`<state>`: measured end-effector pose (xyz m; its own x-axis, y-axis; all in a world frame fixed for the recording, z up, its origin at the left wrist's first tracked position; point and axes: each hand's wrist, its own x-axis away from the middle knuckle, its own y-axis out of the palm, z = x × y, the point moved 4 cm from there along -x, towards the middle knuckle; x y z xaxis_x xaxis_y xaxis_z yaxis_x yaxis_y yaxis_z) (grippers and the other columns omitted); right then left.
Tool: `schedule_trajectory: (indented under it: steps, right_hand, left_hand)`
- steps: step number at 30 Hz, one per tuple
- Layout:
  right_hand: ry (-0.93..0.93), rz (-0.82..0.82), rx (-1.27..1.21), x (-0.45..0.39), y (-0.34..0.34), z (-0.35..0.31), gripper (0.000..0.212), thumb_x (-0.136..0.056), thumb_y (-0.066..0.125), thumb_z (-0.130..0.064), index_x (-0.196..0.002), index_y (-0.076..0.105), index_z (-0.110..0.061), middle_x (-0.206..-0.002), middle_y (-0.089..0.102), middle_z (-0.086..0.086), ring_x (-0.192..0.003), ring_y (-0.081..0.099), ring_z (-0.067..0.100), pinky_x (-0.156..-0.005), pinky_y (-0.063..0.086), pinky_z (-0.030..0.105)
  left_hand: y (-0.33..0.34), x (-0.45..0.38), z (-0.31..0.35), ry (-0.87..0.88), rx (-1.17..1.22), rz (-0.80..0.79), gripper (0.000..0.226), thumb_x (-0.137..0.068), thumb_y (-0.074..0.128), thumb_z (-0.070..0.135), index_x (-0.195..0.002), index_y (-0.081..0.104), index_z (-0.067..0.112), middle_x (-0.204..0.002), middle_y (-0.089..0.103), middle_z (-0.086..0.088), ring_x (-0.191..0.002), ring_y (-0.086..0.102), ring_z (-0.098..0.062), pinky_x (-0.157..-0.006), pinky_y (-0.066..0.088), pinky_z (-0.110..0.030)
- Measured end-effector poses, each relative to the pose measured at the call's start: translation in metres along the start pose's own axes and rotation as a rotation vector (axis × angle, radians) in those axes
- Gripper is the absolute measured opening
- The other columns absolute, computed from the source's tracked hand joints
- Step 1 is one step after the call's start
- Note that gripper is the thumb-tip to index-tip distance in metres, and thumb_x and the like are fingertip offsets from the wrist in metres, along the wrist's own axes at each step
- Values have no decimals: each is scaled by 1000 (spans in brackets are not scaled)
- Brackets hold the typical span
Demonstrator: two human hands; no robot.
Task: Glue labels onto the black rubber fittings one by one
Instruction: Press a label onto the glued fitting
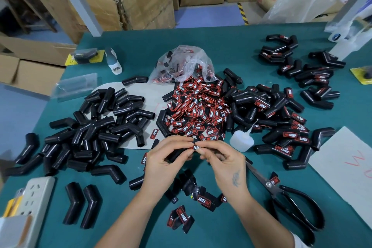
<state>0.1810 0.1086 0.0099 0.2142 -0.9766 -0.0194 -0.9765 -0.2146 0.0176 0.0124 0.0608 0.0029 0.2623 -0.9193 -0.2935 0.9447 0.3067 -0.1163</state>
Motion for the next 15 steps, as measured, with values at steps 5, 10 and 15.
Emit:
schedule_trajectory:
  steps: [5,10,15]
  right_hand:
    - [20,0,-40,0,0,-2,27,-89,80,-15,-96,83,-40,-94,80,-3,-76,74,13,-73,55,16]
    - [15,-10,-54,0,0,-5,23,-87,79,-21,-97,83,-41,-95,80,-4,-77,74,13,-75,56,18]
    - [-6,-10,-31,0,0,-3,32,-90,79,-10,-98,83,-41,-95,80,-4,-78,74,14,-75,56,18]
  left_hand:
    - [-1,-1,3,25,-40,18,12,-93,78,13,-104,82,15,-116,76,1,-110,73,-26,-82,65,-44]
    - [-1,-1,10,87,-107,41,13,-92,78,15,-105,80,13,-117,77,4,-110,74,-23,-94,60,-45]
    - [-1,-1,9,68,-111,40,14,-90,80,6,-103,81,10,-116,77,2,-110,74,-23,-93,61,-43]
